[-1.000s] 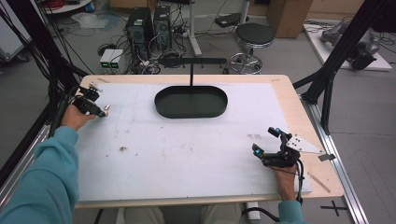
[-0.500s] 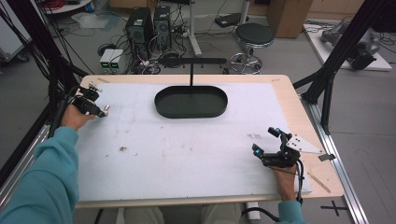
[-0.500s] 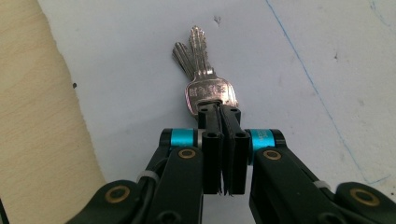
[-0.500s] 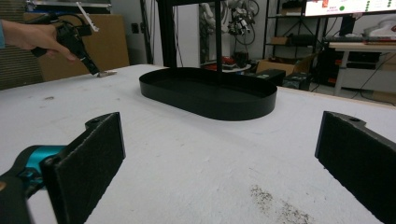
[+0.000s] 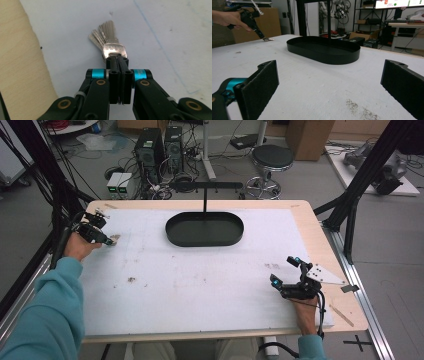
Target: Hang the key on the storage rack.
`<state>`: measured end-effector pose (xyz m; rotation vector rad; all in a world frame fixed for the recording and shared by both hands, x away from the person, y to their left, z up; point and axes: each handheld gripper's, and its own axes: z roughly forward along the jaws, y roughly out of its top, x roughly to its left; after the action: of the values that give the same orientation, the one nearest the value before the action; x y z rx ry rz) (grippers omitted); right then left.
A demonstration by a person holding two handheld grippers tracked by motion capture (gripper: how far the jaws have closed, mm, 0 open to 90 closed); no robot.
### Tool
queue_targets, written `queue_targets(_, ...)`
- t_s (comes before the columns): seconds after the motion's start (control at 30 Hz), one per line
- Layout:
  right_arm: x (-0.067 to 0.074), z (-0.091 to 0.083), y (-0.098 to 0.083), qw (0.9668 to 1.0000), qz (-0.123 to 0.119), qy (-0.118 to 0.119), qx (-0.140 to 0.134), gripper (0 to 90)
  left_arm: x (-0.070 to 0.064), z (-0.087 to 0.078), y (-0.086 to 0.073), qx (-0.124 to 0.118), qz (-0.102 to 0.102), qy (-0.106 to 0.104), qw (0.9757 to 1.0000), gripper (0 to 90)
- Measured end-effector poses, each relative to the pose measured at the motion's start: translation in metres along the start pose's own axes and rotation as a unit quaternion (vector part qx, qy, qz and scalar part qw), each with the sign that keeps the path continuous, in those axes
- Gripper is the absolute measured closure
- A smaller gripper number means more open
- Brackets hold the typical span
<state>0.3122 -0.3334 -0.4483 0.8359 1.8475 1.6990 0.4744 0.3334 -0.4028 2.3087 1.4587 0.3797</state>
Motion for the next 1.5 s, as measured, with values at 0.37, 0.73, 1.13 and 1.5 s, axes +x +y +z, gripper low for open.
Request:
queue_targets(0.37, -0.003, -0.001, 0.000, 0.9999, 0.014, -0.008, -0.005, 0.7, -0.020, -0.033, 0.002, -0.077, 0.020, -0.073, 0.9942, 88.4)
queue_targets(0.73, -0.004, -0.002, 0.001, 0.9998, 0.015, -0.013, -0.004, 0.7, -0.044, -0.069, 0.007, -0.176, 0.050, -0.155, 0.9707, 88.3)
queue_targets(1.13, -0.004, -0.003, 0.001, 0.9998, 0.015, -0.010, -0.003, 0.7, -0.091, -0.123, 0.051, -0.256, 0.122, -0.203, 0.9374, 88.3)
queue_targets(1.5, -0.003, -0.005, 0.000, 0.9998, 0.010, -0.010, -0.013, 0.7, -0.120, -0.143, 0.100, -0.266, 0.173, -0.212, 0.9243, 88.3)
